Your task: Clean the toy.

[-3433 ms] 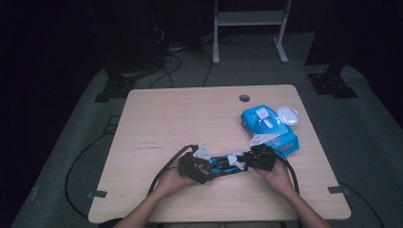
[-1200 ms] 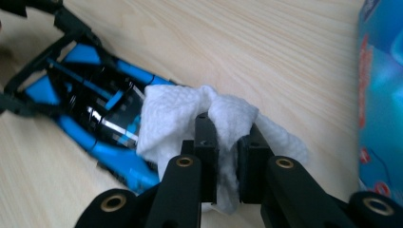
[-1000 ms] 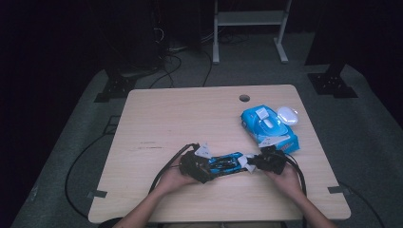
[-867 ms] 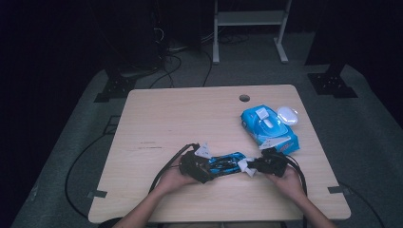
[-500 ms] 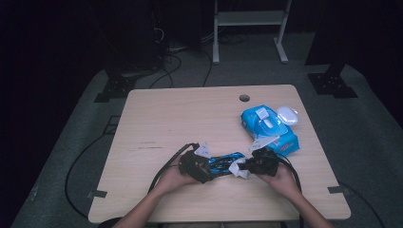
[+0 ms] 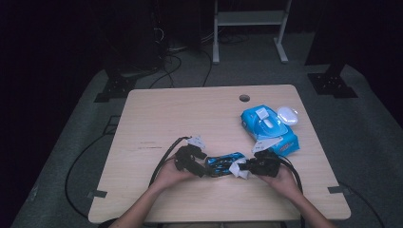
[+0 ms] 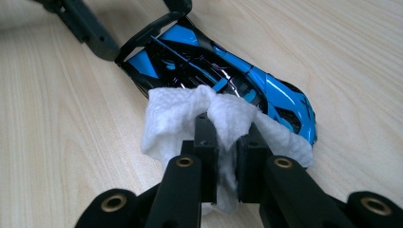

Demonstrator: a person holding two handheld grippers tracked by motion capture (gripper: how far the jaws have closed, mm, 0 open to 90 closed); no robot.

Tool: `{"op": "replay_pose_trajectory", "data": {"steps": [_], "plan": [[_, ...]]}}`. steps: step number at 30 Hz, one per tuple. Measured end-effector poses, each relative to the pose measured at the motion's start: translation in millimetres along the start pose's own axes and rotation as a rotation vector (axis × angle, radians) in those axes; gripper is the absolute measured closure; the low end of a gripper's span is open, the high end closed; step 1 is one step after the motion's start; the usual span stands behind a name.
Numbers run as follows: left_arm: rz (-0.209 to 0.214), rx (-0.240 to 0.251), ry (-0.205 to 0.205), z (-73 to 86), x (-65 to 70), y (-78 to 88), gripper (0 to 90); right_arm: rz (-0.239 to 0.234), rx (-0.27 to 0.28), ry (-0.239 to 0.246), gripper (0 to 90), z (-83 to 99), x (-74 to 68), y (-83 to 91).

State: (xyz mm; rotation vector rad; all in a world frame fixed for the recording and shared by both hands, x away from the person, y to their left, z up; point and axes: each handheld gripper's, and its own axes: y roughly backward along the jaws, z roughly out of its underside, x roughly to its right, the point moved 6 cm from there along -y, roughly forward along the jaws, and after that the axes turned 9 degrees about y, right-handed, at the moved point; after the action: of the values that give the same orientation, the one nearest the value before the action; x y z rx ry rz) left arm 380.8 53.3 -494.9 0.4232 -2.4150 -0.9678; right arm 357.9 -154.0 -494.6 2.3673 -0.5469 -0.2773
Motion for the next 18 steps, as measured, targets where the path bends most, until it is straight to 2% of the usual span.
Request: {"op": "replay_pose_trajectory", "data": {"steps": [1,2,5,7,9,14,18], "plan": [[-0.003,-0.004,0.024,0.7,-2.7,0.0,22.5,-0.001,0.001,0.001,81.0,0.0,-0.2,-0.2],[-0.003,-0.004,0.024,0.7,-2.7,0.0,22.6,-0.001,0.001,0.001,81.0,0.0,-0.2,-0.2],[0.046,-0.019,0.086,-2.7,-7.4,-4.9,24.2,-0.006,0.001,0.004,81.0,0.3,0.6,-0.1],[0.053,-0.029,0.096,-2.7,-7.5,-7.1,27.9,-0.006,0.004,0.007,81.0,0.3,0.2,-0.3],[0.09,-0.043,0.124,-1.6,-7.1,-12.5,28.4,0.0,0.007,0.019,81.0,0.4,-0.9,-0.2],[0.082,-0.041,0.117,-1.6,-5.8,-13.1,28.1,0.019,0.013,0.036,81.4,1.3,-2.7,-0.2],[0.048,-0.02,0.067,-0.7,-1.2,-11.3,28.7,0.058,0.012,0.082,81.4,2.2,-7.8,0.6]]}}
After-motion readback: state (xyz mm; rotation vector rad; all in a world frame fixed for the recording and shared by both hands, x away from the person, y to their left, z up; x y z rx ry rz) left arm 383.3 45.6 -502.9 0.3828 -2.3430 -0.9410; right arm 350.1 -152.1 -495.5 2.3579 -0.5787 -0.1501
